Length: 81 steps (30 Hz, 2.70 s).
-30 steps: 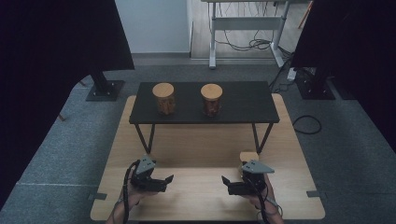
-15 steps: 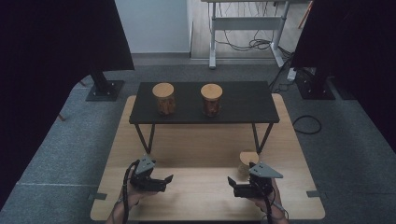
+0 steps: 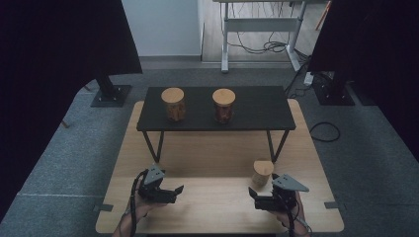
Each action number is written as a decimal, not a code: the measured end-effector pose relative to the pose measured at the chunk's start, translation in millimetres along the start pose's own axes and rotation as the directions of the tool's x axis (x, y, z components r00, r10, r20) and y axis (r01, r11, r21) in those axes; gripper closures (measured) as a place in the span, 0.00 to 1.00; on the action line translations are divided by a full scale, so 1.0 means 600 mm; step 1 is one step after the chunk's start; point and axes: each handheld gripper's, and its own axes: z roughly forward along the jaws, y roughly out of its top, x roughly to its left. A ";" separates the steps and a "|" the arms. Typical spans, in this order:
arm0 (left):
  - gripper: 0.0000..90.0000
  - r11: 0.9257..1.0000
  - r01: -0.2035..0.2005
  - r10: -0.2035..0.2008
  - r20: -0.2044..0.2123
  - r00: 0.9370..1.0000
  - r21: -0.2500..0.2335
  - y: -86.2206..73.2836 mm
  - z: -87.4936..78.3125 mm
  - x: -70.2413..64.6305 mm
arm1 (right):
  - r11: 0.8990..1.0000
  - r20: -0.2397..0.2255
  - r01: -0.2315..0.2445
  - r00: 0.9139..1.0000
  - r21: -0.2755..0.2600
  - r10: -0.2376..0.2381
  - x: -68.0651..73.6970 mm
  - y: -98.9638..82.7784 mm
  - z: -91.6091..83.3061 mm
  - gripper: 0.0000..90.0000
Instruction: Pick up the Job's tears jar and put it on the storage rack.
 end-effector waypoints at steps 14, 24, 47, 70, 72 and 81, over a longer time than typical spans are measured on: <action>0.06 1.000 -0.001 0.001 0.005 1.000 0.004 0.000 0.002 0.001 | 0.999 0.022 -0.036 0.999 0.020 0.036 -0.019 -0.007 0.009 0.00; 0.06 1.000 -0.011 0.011 0.007 1.000 0.011 0.003 0.006 -0.006 | 0.999 0.008 -0.033 0.999 0.041 0.032 -0.037 -0.008 0.020 0.00; 0.06 1.000 -0.014 0.015 -0.011 1.000 0.023 0.003 0.008 -0.007 | 0.997 -0.011 0.003 1.000 0.071 -0.002 -0.088 -0.007 0.074 0.01; 0.06 0.999 -0.016 0.016 -0.008 1.000 0.030 0.003 0.013 -0.007 | 0.995 -0.019 0.031 0.999 0.092 -0.030 -0.094 0.006 0.108 0.01; 0.06 0.999 -0.016 0.017 -0.008 1.000 0.032 0.003 0.014 -0.007 | 0.995 -0.023 0.031 0.999 0.090 -0.029 -0.094 0.008 0.112 0.01; 0.06 0.999 -0.013 0.014 -0.010 1.000 0.032 0.002 0.012 -0.004 | 0.994 -0.014 0.029 1.000 0.106 -0.028 -0.092 0.012 0.126 0.05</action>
